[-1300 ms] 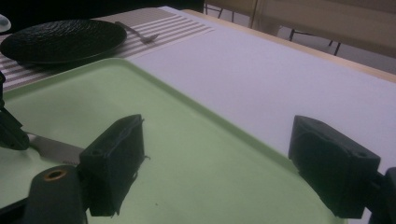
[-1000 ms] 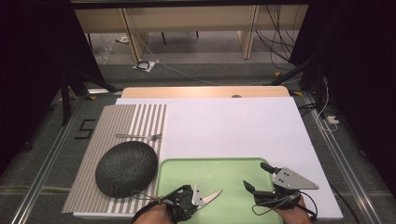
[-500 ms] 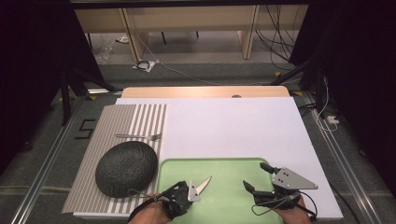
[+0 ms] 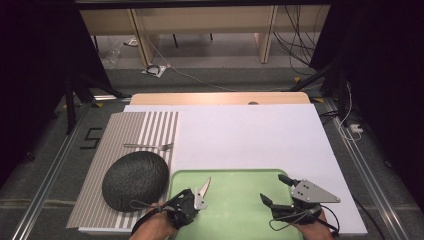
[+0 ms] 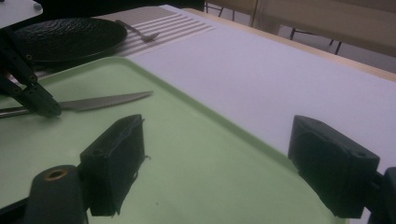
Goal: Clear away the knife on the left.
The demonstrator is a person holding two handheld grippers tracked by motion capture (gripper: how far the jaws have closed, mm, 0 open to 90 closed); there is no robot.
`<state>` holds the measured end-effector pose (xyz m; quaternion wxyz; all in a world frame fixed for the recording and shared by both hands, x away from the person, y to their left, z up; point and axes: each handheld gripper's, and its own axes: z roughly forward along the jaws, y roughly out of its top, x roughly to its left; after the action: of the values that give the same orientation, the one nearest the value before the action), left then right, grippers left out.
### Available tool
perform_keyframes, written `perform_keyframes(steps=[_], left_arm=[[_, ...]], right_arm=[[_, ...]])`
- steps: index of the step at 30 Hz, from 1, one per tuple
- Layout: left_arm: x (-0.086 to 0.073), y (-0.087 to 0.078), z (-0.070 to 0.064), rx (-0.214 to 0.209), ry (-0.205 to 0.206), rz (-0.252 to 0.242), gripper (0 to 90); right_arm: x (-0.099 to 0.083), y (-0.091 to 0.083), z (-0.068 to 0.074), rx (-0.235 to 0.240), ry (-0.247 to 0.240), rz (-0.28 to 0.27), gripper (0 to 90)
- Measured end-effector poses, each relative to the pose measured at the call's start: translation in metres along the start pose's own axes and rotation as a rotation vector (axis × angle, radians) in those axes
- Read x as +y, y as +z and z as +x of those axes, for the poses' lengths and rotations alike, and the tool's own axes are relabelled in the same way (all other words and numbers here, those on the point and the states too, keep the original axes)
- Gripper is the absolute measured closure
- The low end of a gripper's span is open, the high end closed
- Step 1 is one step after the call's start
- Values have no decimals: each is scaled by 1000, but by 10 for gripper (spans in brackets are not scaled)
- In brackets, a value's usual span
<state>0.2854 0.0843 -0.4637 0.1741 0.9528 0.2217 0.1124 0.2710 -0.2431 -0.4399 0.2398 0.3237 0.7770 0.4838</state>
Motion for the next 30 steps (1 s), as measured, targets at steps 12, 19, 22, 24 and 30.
perform_keyframes(steps=[12,19,22,24,30], left_arm=[[-6,-1,7,29,-27,17,895],[-9,-2,11,39,-37,15,895],[-10,-1,13,36,-45,2,895],[-10,-1,14,44,-47,-3,895],[-10,0,16,57,-52,-2,896]], right_arm=[[0,-1,0,-6,2,-5,198],[0,-1,0,-7,3,-5,199],[0,-1,0,-6,3,-4,199],[0,0,0,-6,2,-5,199],[0,-1,0,-5,2,-4,199]])
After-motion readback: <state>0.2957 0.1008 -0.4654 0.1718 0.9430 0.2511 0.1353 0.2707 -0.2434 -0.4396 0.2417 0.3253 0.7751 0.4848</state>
